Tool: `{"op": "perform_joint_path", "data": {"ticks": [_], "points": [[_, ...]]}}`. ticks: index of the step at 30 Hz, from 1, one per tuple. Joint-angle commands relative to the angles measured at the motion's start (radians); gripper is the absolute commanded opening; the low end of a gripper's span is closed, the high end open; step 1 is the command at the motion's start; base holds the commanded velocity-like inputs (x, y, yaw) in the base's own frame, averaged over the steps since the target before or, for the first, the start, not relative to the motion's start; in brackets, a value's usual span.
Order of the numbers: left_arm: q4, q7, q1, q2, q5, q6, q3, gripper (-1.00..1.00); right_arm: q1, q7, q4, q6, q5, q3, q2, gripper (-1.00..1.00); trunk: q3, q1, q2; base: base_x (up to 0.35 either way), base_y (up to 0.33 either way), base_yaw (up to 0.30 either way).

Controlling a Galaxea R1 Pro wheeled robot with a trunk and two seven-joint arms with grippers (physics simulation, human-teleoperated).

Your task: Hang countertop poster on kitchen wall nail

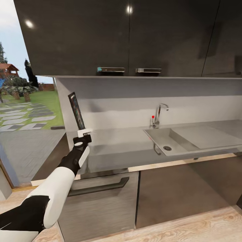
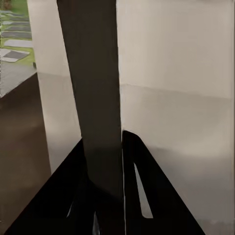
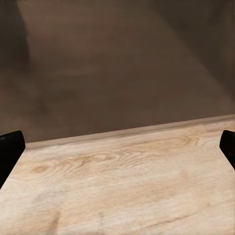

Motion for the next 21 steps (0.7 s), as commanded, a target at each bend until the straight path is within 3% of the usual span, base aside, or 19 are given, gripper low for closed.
{"op": "perform_joint_path", "data": {"ticks": [1,9,10,21], "points": [[-0.005,0.000,0.000,-0.001,0.005,0.005,0.001,-1.00,0.000,-0.001,-0.001,-0.002,-0.001,0.000,0.000,1.00,-0.001,0.000,-0.001,0.000,0.000,0.000],[-0.067,-0.003,0.000,-0.002,0.005,0.019,0.000,-1.00,0.001,-0.001,-0.002,-0.002,-0.001,0.000,0.000,1.00,0.007,0.000,-0.001,0.000,0.000,0.000],[-0.137,-0.004,0.000,-0.004,0.007,0.093,0.001,-1.00,0.001,-0.001,-0.002,-0.002,-0.001,0.000,0.000,1.00,0.007,0.000,-0.001,-0.266,0.000,0.000],[-0.137,-0.005,0.000,-0.005,0.009,0.093,-0.001,-1.00,0.001,-0.001,-0.002,-0.002,0.002,0.000,0.000,1.00,0.007,0.000,-0.001,-0.332,0.000,0.000]]}}
